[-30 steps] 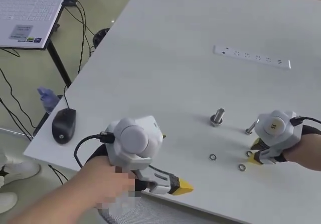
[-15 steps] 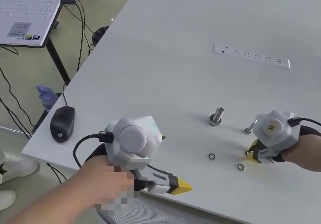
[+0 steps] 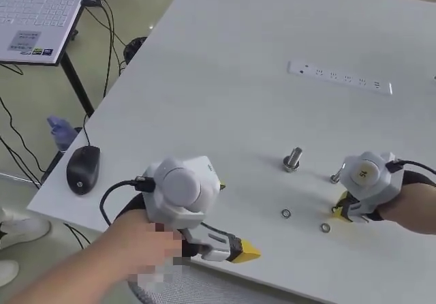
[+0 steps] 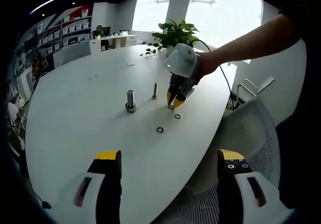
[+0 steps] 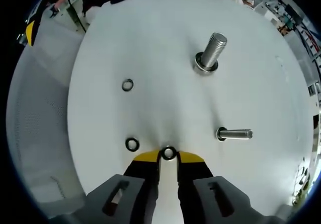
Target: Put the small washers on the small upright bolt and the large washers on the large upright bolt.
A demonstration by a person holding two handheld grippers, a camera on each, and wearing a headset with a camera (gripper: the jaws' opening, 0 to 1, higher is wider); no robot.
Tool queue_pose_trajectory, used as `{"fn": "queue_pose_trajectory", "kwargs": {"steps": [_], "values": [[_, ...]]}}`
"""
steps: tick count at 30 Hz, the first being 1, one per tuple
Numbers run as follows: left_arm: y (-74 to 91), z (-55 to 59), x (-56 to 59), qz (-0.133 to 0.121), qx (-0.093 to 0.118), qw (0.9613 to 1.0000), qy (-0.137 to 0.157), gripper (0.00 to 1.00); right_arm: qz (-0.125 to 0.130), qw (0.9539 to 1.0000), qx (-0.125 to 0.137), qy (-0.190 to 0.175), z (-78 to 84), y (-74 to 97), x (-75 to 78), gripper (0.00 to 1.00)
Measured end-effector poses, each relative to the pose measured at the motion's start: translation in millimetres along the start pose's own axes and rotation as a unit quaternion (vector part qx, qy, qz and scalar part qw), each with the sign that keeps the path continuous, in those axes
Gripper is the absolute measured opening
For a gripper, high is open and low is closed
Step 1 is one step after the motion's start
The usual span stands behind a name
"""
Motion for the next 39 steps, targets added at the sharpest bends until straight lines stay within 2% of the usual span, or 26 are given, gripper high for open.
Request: {"fn": "queue_pose_trajectory", "kwargs": {"steps": [10, 24, 31, 39], "values": [[-1.5, 2.5, 2.3, 0.002, -0.005, 1.0, 0.002, 0.76, -0.005, 0.9998, 0.014, -0.012, 1.0, -0.4, 0.4, 0.13], [-4.0, 3.8, 2.3, 0.003, -0.01, 0.9999, 0.002, 0.74, -0.006, 0.9997, 0.016, -0.017, -2.6, 5.5, -3.9, 0.13], [-6.1, 2.4, 2.2, 0.005, -0.009, 0.9999, 0.002, 0.74, -0.012, 0.9995, 0.018, -0.022, -7.6, 15.7, -11.7, 0.13], [-7.7, -2.2, -1.7, 0.004, -0.006, 1.0, -0.001, 0.74, -0.007, 0.9996, 0.017, -0.02, -11.5, 28.9, -12.3, 0.13]]}}
Point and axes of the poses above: the centre of the closed fingertips' face, and the gripper's own axes: y roughly backward along the fingers, x roughly to its right, z roughly out of its underside, the point moved 1 cm from there along y, roughly backward along the fingers, and after that the axes turned 15 degrees about -z, right-handed, at the moved point
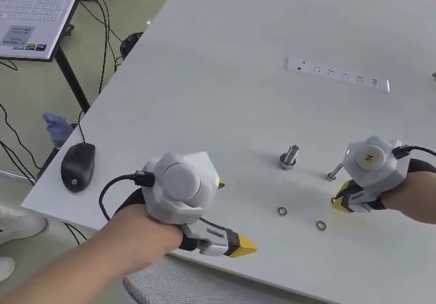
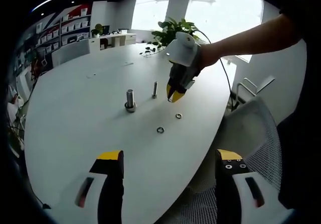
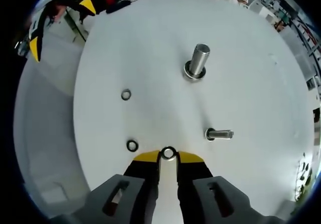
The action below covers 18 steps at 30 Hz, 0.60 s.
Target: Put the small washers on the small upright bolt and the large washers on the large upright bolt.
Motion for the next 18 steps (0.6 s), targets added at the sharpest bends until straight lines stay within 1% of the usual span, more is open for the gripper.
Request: {"fn": "queue_pose_trajectory", "kwargs": {"steps": [4, 8, 10, 13, 18], "values": [[0.4, -1.2, -1.6, 0.0, 0.002, 1.0, -0.001, 0.74, 0.0, 1.0, -0.001, -0.003, -0.4, 7.6, 2.8, 0.13], [0.7, -1.0, -1.5, 0.001, 0.002, 1.0, -0.002, 0.74, 0.006, 1.0, -0.003, -0.003, -1.1, 16.9, 7.9, 0.13], [1.0, -1.1, -1.1, 0.002, 0.003, 1.0, -0.004, 0.74, 0.012, 0.9999, -0.006, 0.001, -1.5, 22.1, 11.8, 0.13], [1.9, -1.0, -1.7, 0.002, 0.003, 1.0, -0.004, 0.73, 0.016, 0.9999, -0.004, -0.001, -4.7, 31.6, 18.0, 0.13], [3.2, -1.0, -4.2, 0.0, 0.003, 1.0, -0.005, 0.73, 0.029, 0.9996, -0.004, 0.001, -10.9, 47.0, 29.6, 0.13]]}}
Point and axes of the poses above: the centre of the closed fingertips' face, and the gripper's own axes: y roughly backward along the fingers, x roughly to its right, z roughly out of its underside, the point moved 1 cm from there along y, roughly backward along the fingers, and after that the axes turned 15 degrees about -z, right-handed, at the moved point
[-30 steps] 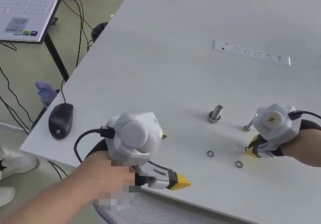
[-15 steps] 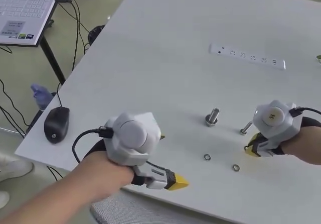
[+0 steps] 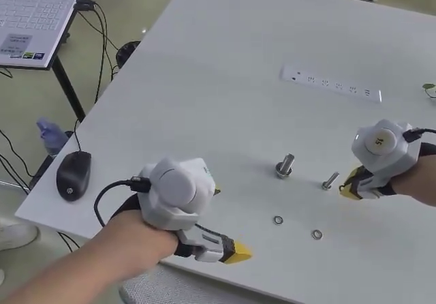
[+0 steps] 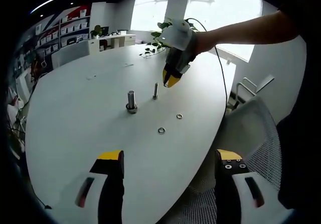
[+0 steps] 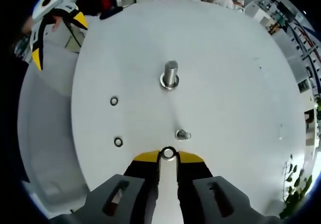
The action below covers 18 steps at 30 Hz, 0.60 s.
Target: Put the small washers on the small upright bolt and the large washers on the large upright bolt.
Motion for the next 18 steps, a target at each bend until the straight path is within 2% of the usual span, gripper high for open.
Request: {"fn": "queue_pose_trajectory", "kwargs": {"steps": [6, 18], "values": [[0.4, -0.3, -1.1, 0.001, 0.0, 1.0, -0.001, 0.73, 0.011, 0.9998, -0.004, 0.014, -11.0, 8.7, 7.2, 0.13], [1.3, 4.6, -0.1, 0.004, -0.005, 1.0, 0.0, 0.72, 0.018, 0.9995, -0.013, 0.022, -19.1, 5.7, 17.4, 0.13]]}}
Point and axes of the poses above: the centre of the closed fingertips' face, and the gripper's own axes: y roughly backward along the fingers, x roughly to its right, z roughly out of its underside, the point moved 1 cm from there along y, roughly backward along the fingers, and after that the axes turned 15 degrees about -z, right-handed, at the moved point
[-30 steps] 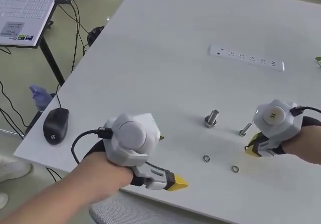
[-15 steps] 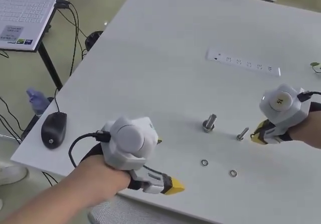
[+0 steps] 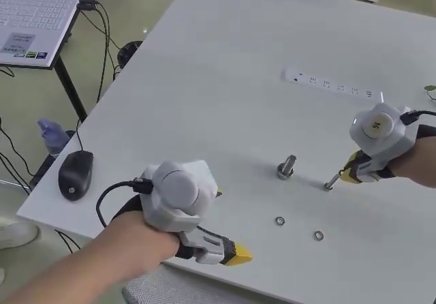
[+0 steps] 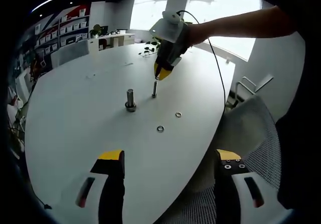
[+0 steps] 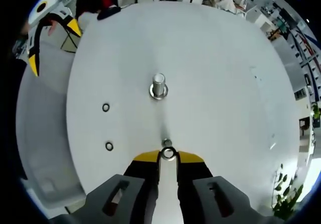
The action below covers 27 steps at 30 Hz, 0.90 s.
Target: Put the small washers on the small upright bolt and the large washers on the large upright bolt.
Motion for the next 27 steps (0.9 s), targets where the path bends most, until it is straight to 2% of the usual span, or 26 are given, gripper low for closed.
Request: {"fn": "queue_pose_trajectory", "kwargs": {"steps": [11, 27], "values": [[0.8, 7.1, -0.2, 0.001, -0.009, 1.0, 0.001, 0.7, -0.003, 1.0, -0.002, -0.004, -0.1, -7.0, 2.6, 0.13], [-0.5, 5.2, -6.5, 0.0, -0.007, 0.9999, 0.007, 0.7, -0.007, 0.9999, -0.004, -0.01, 1.9, -14.5, 4.9, 0.13]]}}
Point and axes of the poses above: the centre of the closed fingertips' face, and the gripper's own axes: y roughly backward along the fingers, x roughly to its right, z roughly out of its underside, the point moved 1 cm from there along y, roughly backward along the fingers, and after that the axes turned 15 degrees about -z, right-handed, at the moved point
